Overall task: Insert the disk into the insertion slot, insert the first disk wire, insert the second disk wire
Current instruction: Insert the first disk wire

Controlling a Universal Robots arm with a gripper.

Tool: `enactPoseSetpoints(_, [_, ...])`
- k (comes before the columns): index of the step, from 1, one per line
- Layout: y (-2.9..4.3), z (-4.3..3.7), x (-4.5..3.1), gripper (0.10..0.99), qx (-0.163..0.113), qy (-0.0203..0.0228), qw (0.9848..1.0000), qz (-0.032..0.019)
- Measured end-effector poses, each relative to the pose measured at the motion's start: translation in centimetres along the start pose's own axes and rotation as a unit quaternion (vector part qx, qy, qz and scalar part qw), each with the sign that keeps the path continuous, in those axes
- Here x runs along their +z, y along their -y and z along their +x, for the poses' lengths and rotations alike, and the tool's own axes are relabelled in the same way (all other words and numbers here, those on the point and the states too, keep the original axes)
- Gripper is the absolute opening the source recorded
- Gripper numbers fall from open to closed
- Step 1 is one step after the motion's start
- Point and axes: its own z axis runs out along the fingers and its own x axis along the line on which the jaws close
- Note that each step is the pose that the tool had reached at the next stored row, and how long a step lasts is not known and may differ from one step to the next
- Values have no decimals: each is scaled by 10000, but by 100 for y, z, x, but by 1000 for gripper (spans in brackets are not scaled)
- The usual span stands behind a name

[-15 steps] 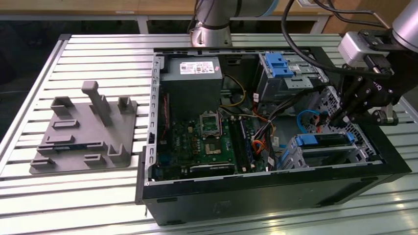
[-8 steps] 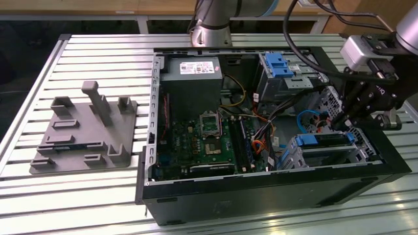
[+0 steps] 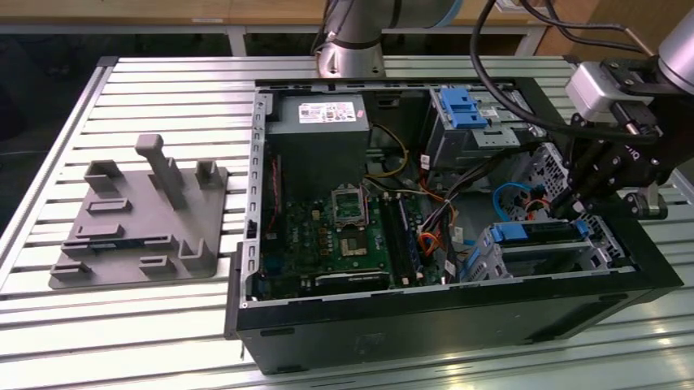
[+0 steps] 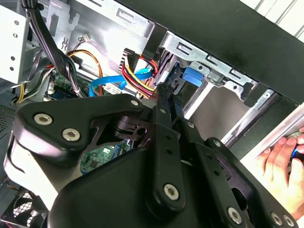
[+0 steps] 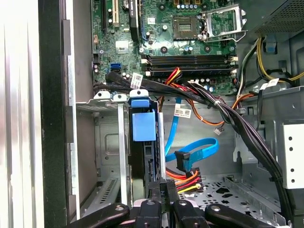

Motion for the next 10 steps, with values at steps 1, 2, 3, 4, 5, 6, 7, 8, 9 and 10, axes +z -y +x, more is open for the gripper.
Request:
enactPoseSetpoints(1, [0,1,2,165,0,1,10000,0])
enactPoseSetpoints(2, [1,3,3,165,0,2,10000,0])
enactPoseSetpoints(3, [1,6,3,165,0,1,10000,0])
enactPoseSetpoints(4, [1,7,4,165,0,1,10000,0])
enactPoseSetpoints(5, [1,9,5,165,0,1,10000,0])
enactPoseSetpoints(6, [1,13,6,165,0,0,10000,0])
enactPoseSetpoints(7, [1,17,6,165,0,0,10000,0])
enactPoseSetpoints(8, [2,20,8,165,0,0,10000,0])
enactPoseSetpoints(9, [2,23,9,165,0,0,10000,0])
enactPoseSetpoints(10, [2,26,10,165,0,0,10000,0])
